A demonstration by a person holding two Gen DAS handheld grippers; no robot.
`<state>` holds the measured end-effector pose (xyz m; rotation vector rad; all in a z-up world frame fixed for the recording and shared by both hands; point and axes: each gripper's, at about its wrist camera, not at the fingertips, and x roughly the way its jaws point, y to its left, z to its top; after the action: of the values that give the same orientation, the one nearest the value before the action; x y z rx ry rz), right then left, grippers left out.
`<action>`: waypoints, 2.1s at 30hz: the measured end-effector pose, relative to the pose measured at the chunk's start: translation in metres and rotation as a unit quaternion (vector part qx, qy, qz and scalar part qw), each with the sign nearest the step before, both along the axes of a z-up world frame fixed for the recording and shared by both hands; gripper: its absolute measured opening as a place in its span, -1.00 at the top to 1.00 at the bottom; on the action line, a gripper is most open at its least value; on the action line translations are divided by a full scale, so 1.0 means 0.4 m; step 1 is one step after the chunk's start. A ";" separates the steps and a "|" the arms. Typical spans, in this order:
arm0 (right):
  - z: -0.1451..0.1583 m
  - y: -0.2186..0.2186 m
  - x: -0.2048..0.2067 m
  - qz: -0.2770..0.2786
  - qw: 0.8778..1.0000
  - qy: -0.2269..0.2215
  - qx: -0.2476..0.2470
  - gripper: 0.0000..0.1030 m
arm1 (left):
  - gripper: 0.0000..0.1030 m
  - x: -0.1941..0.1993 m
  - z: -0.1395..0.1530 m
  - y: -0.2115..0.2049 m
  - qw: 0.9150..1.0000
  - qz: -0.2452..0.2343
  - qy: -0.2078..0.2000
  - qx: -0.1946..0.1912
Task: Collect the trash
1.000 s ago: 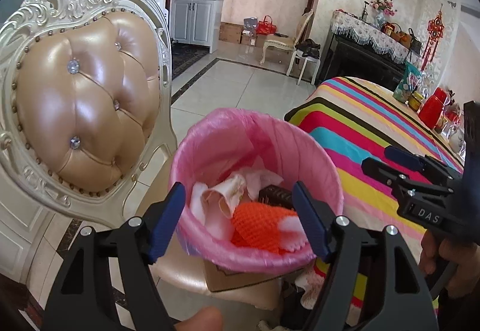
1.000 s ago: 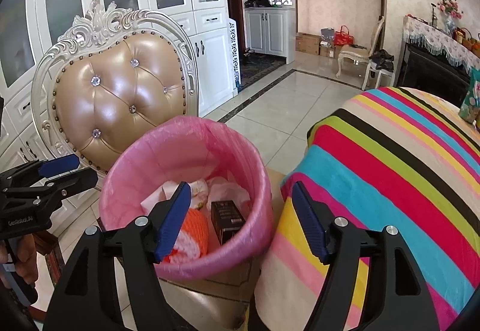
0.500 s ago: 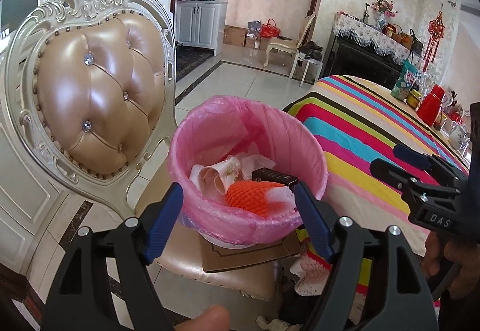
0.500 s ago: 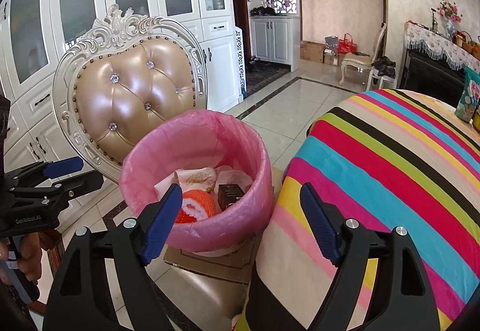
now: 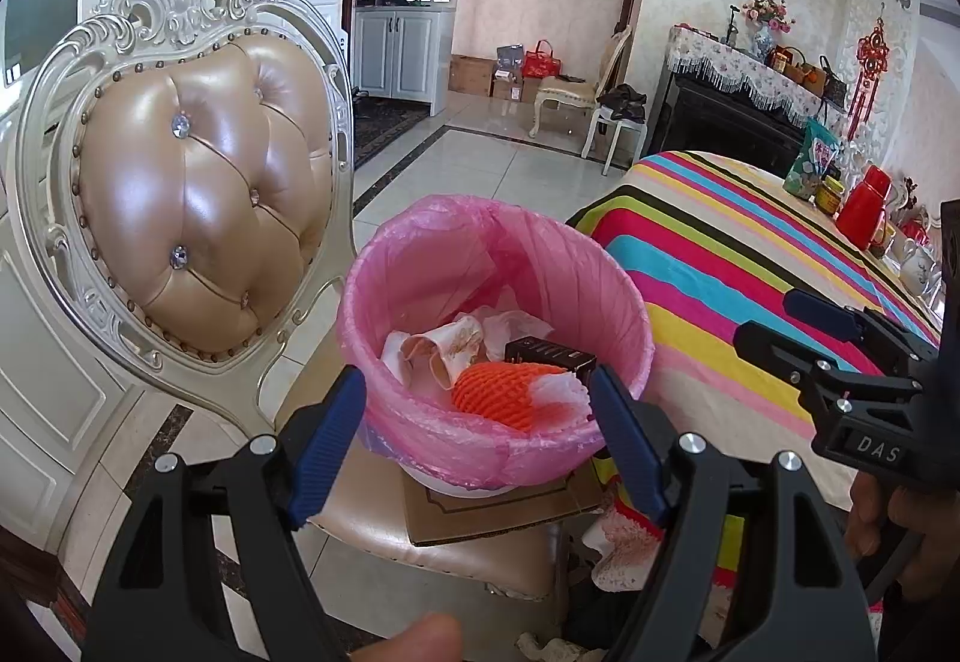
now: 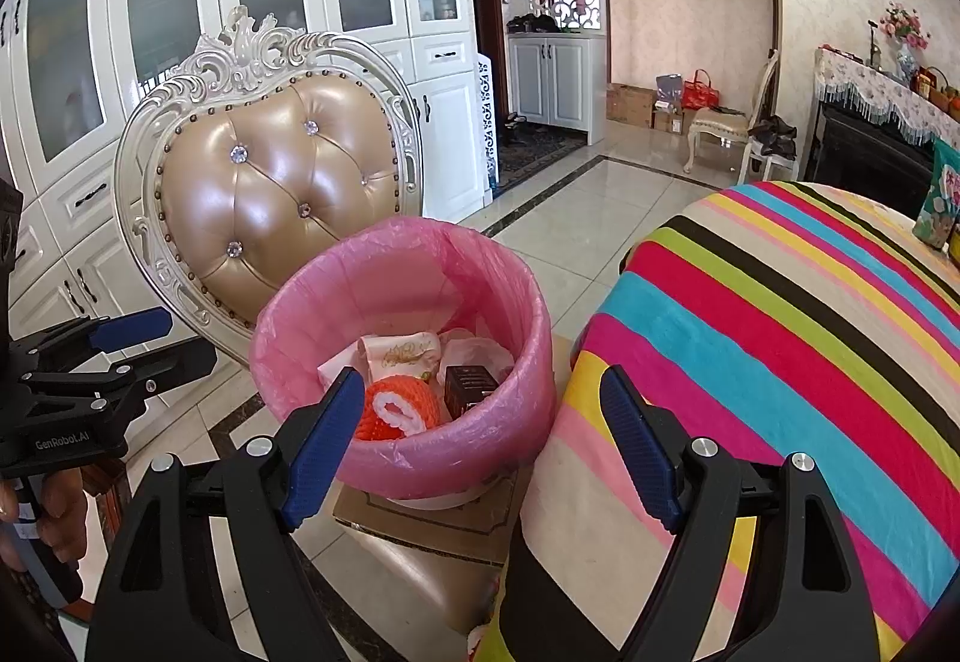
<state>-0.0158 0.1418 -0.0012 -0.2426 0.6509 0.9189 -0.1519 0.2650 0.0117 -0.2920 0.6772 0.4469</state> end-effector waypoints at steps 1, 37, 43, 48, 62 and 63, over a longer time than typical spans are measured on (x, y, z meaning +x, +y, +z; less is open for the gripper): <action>0.001 0.000 0.000 0.000 1.000 0.000 0.000 -0.48 | -0.44 0.001 0.000 -0.001 1.000 0.000 0.000 0.000; -0.005 0.006 0.004 0.001 1.000 0.002 -0.001 -0.48 | -0.45 0.008 0.002 -0.004 1.000 0.000 0.001 0.001; -0.005 0.006 0.005 0.001 1.000 0.003 0.000 -0.48 | -0.45 0.011 0.004 -0.004 1.000 -0.002 0.001 0.002; -0.005 0.006 0.005 0.001 1.000 0.002 -0.001 -0.48 | -0.45 0.012 0.003 -0.005 1.000 -0.002 0.001 0.002; -0.004 0.008 0.004 0.002 1.000 0.001 -0.002 -0.48 | -0.45 0.013 0.003 -0.003 1.000 -0.004 0.000 0.002; -0.004 0.008 0.004 0.002 1.000 0.001 -0.002 -0.48 | -0.45 0.014 0.003 -0.004 1.000 -0.004 0.000 0.003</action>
<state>-0.0142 0.1451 -0.0027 -0.2468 0.6537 0.9225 -0.1462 0.2636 0.0129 -0.2839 0.6762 0.4408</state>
